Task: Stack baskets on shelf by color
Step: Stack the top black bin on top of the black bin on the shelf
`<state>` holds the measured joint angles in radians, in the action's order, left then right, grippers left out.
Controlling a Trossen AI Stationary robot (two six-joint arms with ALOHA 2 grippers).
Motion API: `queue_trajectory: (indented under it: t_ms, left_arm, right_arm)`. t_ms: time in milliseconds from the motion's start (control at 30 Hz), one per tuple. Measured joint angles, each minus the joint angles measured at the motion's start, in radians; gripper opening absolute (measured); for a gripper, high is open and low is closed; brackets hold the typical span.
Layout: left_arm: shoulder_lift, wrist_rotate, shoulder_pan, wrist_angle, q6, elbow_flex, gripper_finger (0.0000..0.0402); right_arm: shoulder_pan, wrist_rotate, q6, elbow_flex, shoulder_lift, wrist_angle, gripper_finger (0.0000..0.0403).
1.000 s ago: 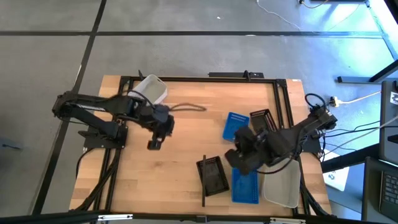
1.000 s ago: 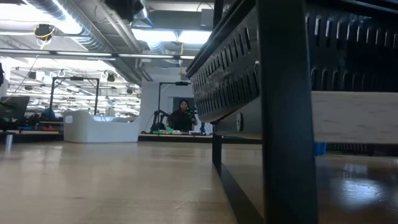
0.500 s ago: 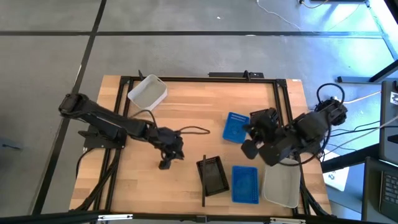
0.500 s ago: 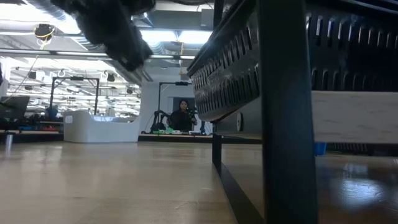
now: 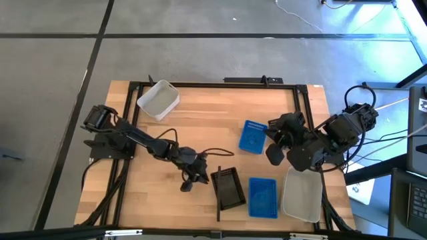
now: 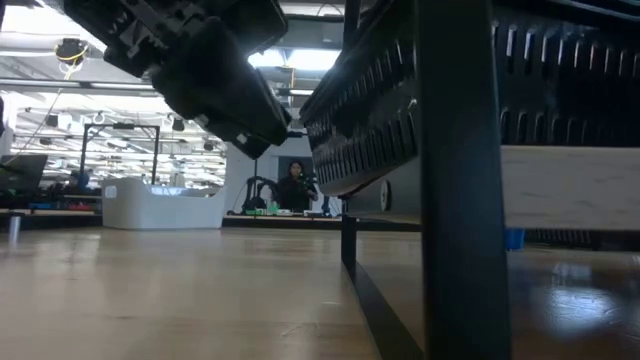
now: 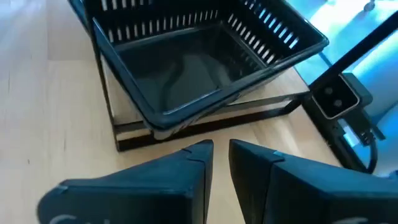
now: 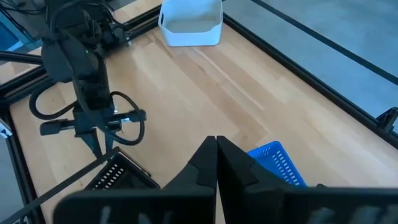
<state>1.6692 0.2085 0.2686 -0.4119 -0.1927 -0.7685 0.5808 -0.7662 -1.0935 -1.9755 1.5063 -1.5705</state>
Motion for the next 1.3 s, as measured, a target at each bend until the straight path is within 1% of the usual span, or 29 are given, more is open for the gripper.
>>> queue_trajectory:
  t_ms: [67, 133, 233, 467, 667, 833, 1033, 1200, 1300]
  left_arm:
    - [0.001, -0.003, -0.005, -0.009, 0.037, 0.001, 0.0043]
    - [0.001, -0.03, -0.012, -0.019, 0.066, 0.0, 0.0043]
    - [0.001, -0.067, -0.032, -0.02, 0.073, 0.0, 0.0043]
    - [0.001, -0.066, -0.067, -0.042, 0.147, 0.0, 0.0043]
    - [0.001, -0.06, -0.069, -0.056, 0.201, 0.0, 0.0043]
    - [0.001, -0.059, -0.069, -0.066, 0.203, 0.0, 0.0043]
    - [0.001, -0.059, -0.069, -0.128, 0.202, 0.0, 0.0043]
    - [0.001, -0.06, -0.068, -0.118, 0.197, 0.0, 0.0043]
    - [-0.007, -0.084, -0.068, -0.088, 0.162, 0.0, 0.0043]
  right_arm:
    - [0.0, 0.002, 0.0, 0.0, 0.0, 0.0, 0.0]
    - [0.0, 0.007, -0.002, 0.0, 0.0, 0.0, 0.0]
    - [0.0, 0.01, -0.003, 0.0, 0.0, 0.0, 0.0]
    - [0.0, 0.026, -0.004, 0.0, 0.0, 0.0, 0.0]
    - [0.0, 0.026, -0.005, 0.0, 0.0, 0.0, 0.0]
    - [0.0, 0.026, -0.005, 0.001, 0.0, 0.0, 0.0]
    - [0.0, 0.026, -0.005, 0.001, 0.001, -0.001, 0.0]
    - [0.0, 0.026, -0.005, 0.001, 0.001, 0.0, 0.0]
    - [0.0, 0.026, -0.004, 0.001, 0.001, 0.0, 0.0]
